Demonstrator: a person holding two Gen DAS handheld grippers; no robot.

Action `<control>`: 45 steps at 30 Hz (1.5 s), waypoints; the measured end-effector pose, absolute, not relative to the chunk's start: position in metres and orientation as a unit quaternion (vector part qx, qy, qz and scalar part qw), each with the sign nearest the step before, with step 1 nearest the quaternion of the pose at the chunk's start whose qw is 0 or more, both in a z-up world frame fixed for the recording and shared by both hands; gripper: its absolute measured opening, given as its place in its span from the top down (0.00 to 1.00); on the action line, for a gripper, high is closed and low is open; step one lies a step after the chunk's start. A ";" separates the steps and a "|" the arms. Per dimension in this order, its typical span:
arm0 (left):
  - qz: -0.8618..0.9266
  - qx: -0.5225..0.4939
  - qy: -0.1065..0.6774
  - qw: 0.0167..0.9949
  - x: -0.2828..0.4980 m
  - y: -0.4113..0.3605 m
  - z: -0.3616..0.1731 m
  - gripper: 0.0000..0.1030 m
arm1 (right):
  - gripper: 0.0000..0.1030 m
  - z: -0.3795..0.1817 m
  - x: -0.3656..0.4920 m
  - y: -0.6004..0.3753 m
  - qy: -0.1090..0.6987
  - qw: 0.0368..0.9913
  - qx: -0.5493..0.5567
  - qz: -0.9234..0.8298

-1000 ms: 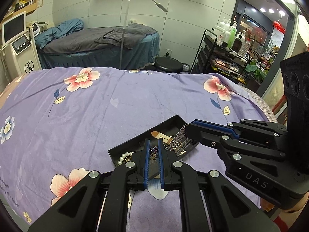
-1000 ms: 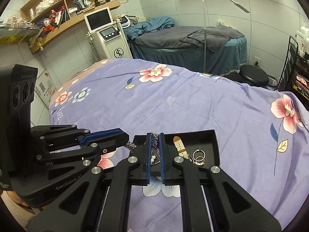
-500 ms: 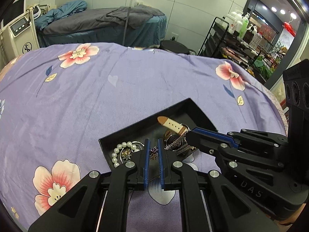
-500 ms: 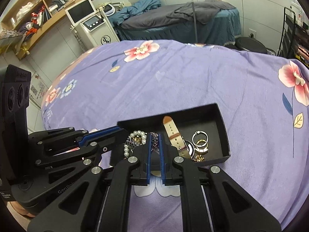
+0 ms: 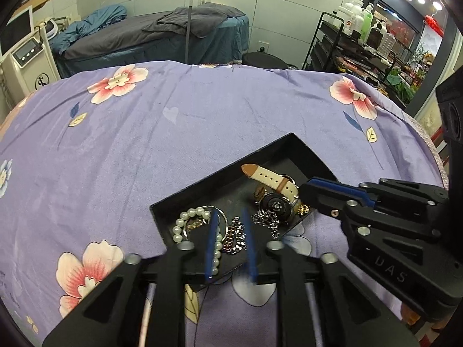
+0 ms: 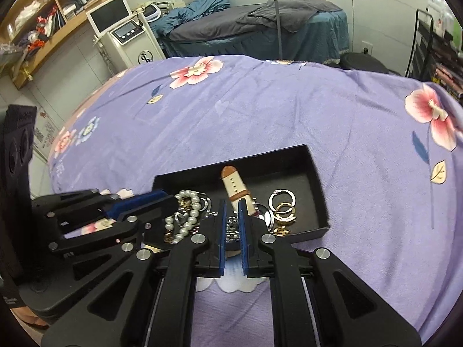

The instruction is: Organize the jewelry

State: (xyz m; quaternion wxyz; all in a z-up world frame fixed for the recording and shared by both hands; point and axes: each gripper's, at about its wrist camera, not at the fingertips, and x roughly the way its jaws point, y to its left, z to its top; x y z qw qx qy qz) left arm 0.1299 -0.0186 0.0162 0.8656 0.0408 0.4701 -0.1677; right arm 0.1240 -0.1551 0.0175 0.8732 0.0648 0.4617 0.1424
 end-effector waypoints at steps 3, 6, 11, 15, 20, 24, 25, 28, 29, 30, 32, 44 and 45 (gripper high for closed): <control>-0.140 0.043 0.452 0.880 0.124 -0.010 0.023 0.38 | 0.60 0.020 0.118 -0.160 0.455 0.881 0.049 0.116; -0.121 0.033 0.444 0.887 0.117 0.004 0.028 0.17 | 0.41 0.022 0.111 -0.173 0.447 0.887 0.060 0.095; -0.103 0.019 0.458 0.883 0.103 0.022 0.025 0.11 | 0.31 0.018 0.101 -0.190 0.462 0.881 0.072 0.075; -0.084 0.033 0.468 0.879 0.089 0.029 0.016 0.09 | 0.28 0.012 0.092 -0.192 0.477 0.874 0.054 0.068; -0.062 0.063 0.487 0.869 0.077 0.030 0.006 0.08 | 0.24 0.008 0.081 -0.187 0.489 0.869 0.027 0.063; -0.056 0.087 0.501 0.859 0.072 0.025 0.002 0.08 | 0.22 0.007 0.076 -0.177 0.496 0.866 -0.003 0.065; -0.052 0.096 0.501 0.858 0.072 0.023 0.001 0.07 | 0.22 0.006 0.076 -0.173 0.497 0.865 -0.014 0.065; -0.046 0.110 0.501 0.857 0.072 0.019 0.002 0.07 | 0.22 0.007 0.076 -0.163 0.499 0.863 -0.040 0.068; -0.046 0.112 0.501 0.857 0.072 0.018 0.002 0.07 | 0.22 0.007 0.076 -0.162 0.499 0.863 -0.042 0.069; -0.046 0.113 0.502 0.856 0.073 0.017 0.002 0.07 | 0.22 0.008 0.075 -0.160 0.498 0.863 -0.044 0.070; -0.045 0.116 0.504 0.855 0.074 0.015 0.001 0.07 | 0.22 0.009 0.076 -0.158 0.498 0.863 -0.049 0.069; -0.047 0.110 0.508 0.853 0.075 0.014 -0.001 0.07 | 0.21 0.008 0.078 -0.156 0.504 0.859 -0.058 0.064; -0.048 0.109 0.507 0.853 0.075 0.015 -0.001 0.07 | 0.21 0.007 0.078 -0.156 0.505 0.859 -0.058 0.064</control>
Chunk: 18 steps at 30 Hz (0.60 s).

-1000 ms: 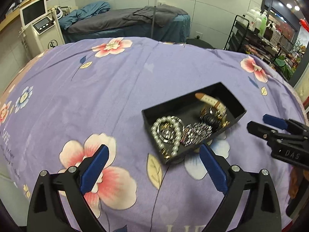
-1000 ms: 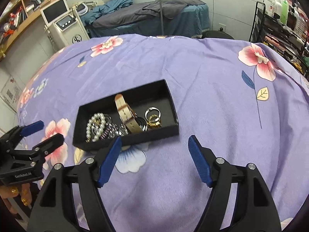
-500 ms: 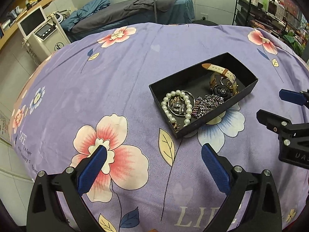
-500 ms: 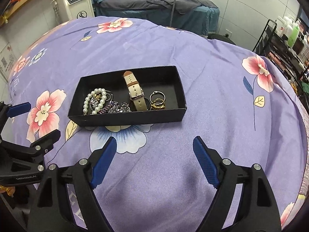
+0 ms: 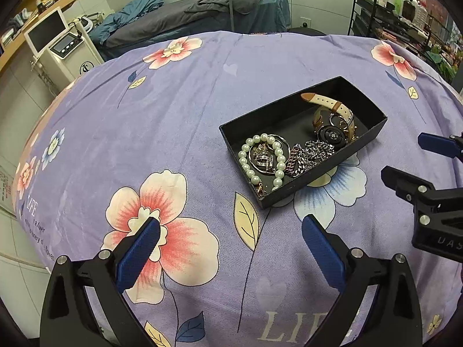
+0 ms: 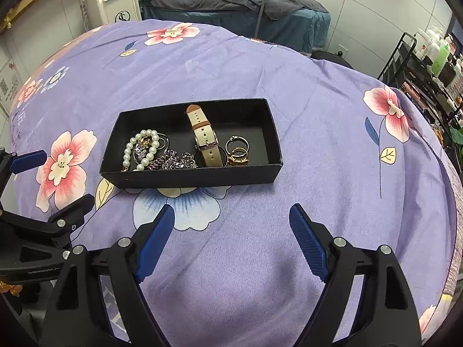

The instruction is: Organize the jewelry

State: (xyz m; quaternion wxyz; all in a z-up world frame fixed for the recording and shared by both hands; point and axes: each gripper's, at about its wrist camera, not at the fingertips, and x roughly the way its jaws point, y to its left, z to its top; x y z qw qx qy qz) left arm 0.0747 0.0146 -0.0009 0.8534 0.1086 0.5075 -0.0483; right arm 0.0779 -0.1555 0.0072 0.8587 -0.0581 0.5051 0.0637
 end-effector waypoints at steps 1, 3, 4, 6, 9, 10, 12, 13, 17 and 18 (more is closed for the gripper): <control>-0.050 0.106 0.508 0.853 0.074 0.015 -0.001 0.07 | 0.21 0.007 0.078 -0.155 0.506 0.858 -0.059 0.063; -0.050 0.102 0.508 0.854 0.075 0.015 -0.001 0.07 | 0.21 0.007 0.078 -0.155 0.506 0.858 -0.058 0.063; -0.049 0.102 0.508 0.854 0.075 0.015 -0.001 0.07 | 0.21 0.007 0.078 -0.155 0.506 0.858 -0.058 0.063; -0.044 0.104 0.506 0.855 0.075 0.015 0.000 0.07 | 0.21 0.007 0.077 -0.155 0.506 0.859 -0.060 0.062; -0.045 0.106 0.503 0.857 0.075 0.014 0.001 0.07 | 0.21 0.006 0.077 -0.155 0.506 0.858 -0.060 0.061; -0.047 0.106 0.503 0.857 0.075 0.013 0.001 0.07 | 0.21 0.006 0.078 -0.156 0.506 0.858 -0.061 0.061; -0.049 0.106 0.503 0.856 0.074 0.013 0.001 0.07 | 0.21 0.006 0.078 -0.156 0.507 0.858 -0.061 0.060; -0.049 0.107 0.503 0.856 0.075 0.013 0.001 0.07 | 0.21 0.006 0.078 -0.156 0.507 0.858 -0.061 0.059; -0.047 0.111 0.503 0.856 0.075 0.012 0.000 0.07 | 0.21 0.005 0.078 -0.155 0.508 0.857 -0.062 0.060; -0.048 0.110 0.503 0.856 0.075 0.012 0.001 0.07 | 0.21 0.005 0.078 -0.155 0.508 0.857 -0.063 0.059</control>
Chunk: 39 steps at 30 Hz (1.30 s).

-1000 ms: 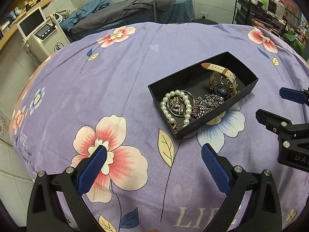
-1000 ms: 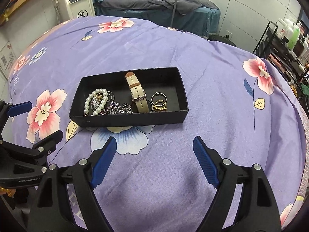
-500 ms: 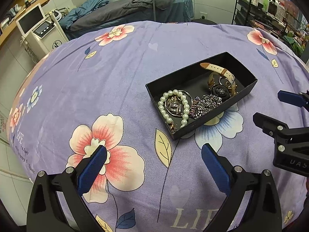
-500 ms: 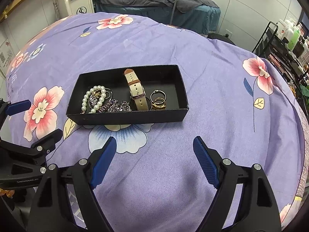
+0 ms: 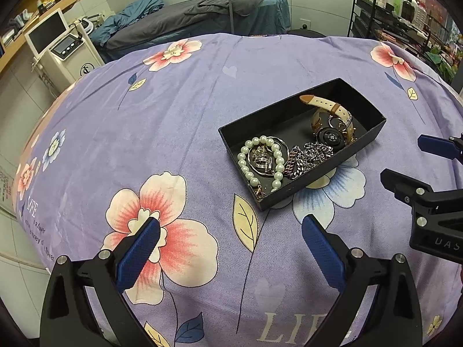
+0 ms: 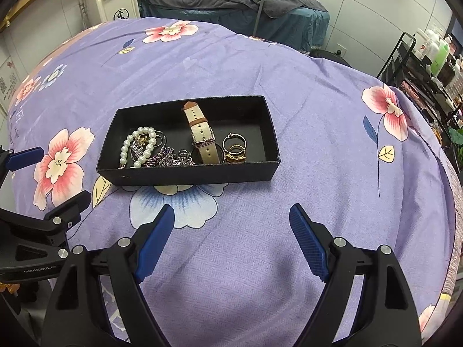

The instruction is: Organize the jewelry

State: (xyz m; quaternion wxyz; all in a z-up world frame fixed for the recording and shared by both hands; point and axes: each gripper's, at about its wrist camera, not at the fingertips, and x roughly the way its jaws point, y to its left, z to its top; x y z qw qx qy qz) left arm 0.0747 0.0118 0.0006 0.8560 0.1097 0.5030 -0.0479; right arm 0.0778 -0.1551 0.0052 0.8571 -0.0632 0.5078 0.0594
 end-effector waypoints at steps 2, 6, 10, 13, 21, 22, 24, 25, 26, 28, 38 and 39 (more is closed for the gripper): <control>-0.049 0.105 0.503 0.857 0.075 0.013 0.001 0.07 | 0.21 0.005 0.078 -0.155 0.508 0.857 -0.063 0.060; -0.051 0.100 0.504 0.857 0.075 0.014 0.001 0.07 | 0.21 0.005 0.078 -0.155 0.508 0.857 -0.063 0.059; -0.054 0.095 0.504 0.857 0.075 0.014 0.001 0.07 | 0.21 0.005 0.077 -0.154 0.508 0.857 -0.064 0.060; -0.058 0.087 0.502 0.858 0.075 0.015 0.002 0.07 | 0.21 0.006 0.077 -0.154 0.507 0.857 -0.063 0.059; -0.058 0.091 0.501 0.859 0.075 0.013 0.002 0.07 | 0.21 0.006 0.077 -0.155 0.508 0.857 -0.064 0.058; -0.057 0.091 0.502 0.858 0.075 0.013 0.002 0.07 | 0.21 0.005 0.077 -0.155 0.508 0.857 -0.064 0.057; -0.055 0.091 0.503 0.858 0.075 0.013 0.001 0.07 | 0.20 0.005 0.077 -0.155 0.509 0.857 -0.063 0.058; -0.054 0.092 0.503 0.858 0.075 0.013 0.001 0.07 | 0.20 0.005 0.077 -0.155 0.509 0.857 -0.064 0.058; -0.053 0.095 0.502 0.858 0.075 0.013 0.001 0.07 | 0.20 0.006 0.077 -0.155 0.509 0.857 -0.064 0.058; -0.052 0.100 0.500 0.859 0.075 0.012 0.001 0.07 | 0.20 0.006 0.077 -0.155 0.509 0.857 -0.064 0.057; -0.050 0.101 0.499 0.859 0.076 0.014 0.003 0.07 | 0.20 0.003 0.077 -0.157 0.511 0.855 -0.066 0.056; -0.049 0.102 0.499 0.859 0.076 0.013 0.003 0.07 | 0.20 0.003 0.077 -0.157 0.511 0.855 -0.066 0.056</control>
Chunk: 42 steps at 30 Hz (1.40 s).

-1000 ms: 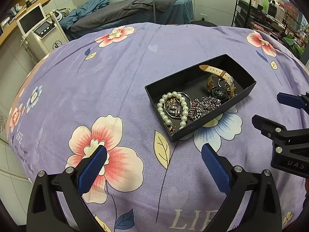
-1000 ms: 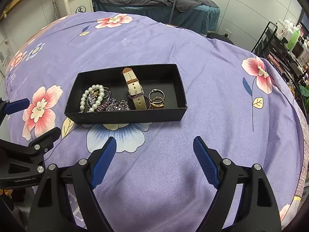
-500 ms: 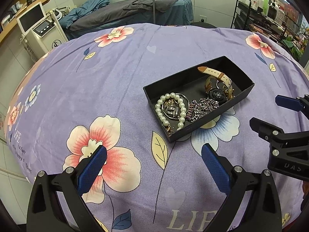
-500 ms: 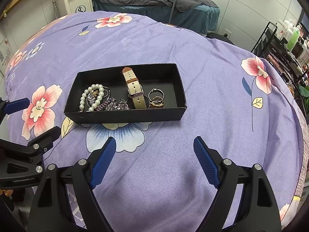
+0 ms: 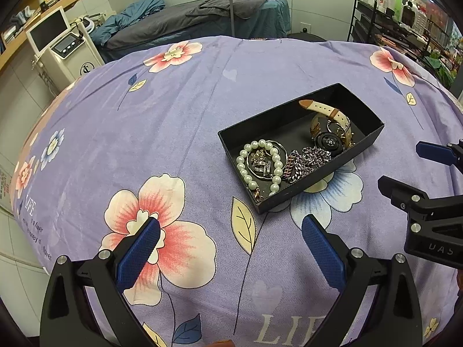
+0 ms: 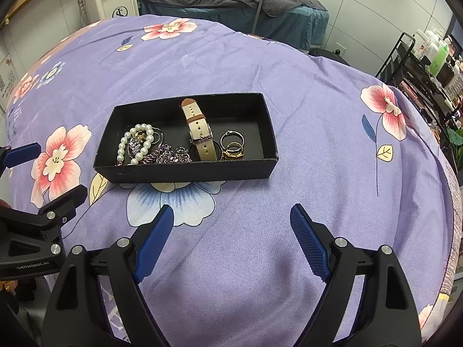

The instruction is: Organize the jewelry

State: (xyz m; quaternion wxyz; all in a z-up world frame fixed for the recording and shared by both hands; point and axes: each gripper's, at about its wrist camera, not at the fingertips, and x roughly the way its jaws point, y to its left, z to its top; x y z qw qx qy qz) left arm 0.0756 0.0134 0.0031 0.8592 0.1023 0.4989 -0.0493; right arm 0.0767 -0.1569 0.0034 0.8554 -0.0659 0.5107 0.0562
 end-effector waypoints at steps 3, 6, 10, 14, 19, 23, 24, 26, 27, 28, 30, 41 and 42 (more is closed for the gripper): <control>-0.050 0.106 0.497 0.860 0.075 0.012 0.003 0.07 | 0.20 0.003 0.077 -0.157 0.511 0.855 -0.066 0.056; -0.050 0.108 0.497 0.860 0.075 0.011 0.003 0.07 | 0.20 0.003 0.077 -0.157 0.511 0.855 -0.067 0.057; -0.052 0.105 0.498 0.859 0.075 0.011 0.003 0.07 | 0.20 0.003 0.077 -0.156 0.511 0.855 -0.069 0.057; -0.052 0.105 0.499 0.859 0.075 0.010 0.002 0.07 | 0.20 0.004 0.077 -0.156 0.511 0.855 -0.068 0.056; -0.060 0.100 0.501 0.858 0.075 0.010 0.001 0.07 | 0.20 0.003 0.077 -0.156 0.511 0.855 -0.070 0.055; -0.059 0.098 0.501 0.858 0.075 0.010 0.001 0.07 | 0.20 0.003 0.077 -0.155 0.512 0.854 -0.069 0.055; -0.059 0.098 0.502 0.857 0.075 0.010 0.001 0.07 | 0.20 0.003 0.077 -0.155 0.512 0.854 -0.069 0.055; -0.058 0.098 0.502 0.857 0.075 0.010 0.001 0.07 | 0.20 0.003 0.077 -0.155 0.512 0.855 -0.069 0.055; -0.058 0.098 0.502 0.857 0.076 0.010 0.001 0.07 | 0.20 0.003 0.077 -0.155 0.512 0.855 -0.069 0.055; -0.058 0.097 0.503 0.857 0.075 0.011 0.001 0.07 | 0.20 0.003 0.077 -0.155 0.512 0.854 -0.069 0.055; -0.058 0.097 0.505 0.856 0.075 0.011 0.000 0.07 | 0.20 0.003 0.077 -0.156 0.512 0.854 -0.068 0.055; -0.054 0.104 0.502 0.857 0.075 0.011 -0.001 0.07 | 0.20 0.002 0.076 -0.155 0.513 0.854 -0.068 0.055; -0.054 0.104 0.502 0.857 0.075 0.011 -0.001 0.07 | 0.20 0.002 0.076 -0.155 0.512 0.854 -0.068 0.055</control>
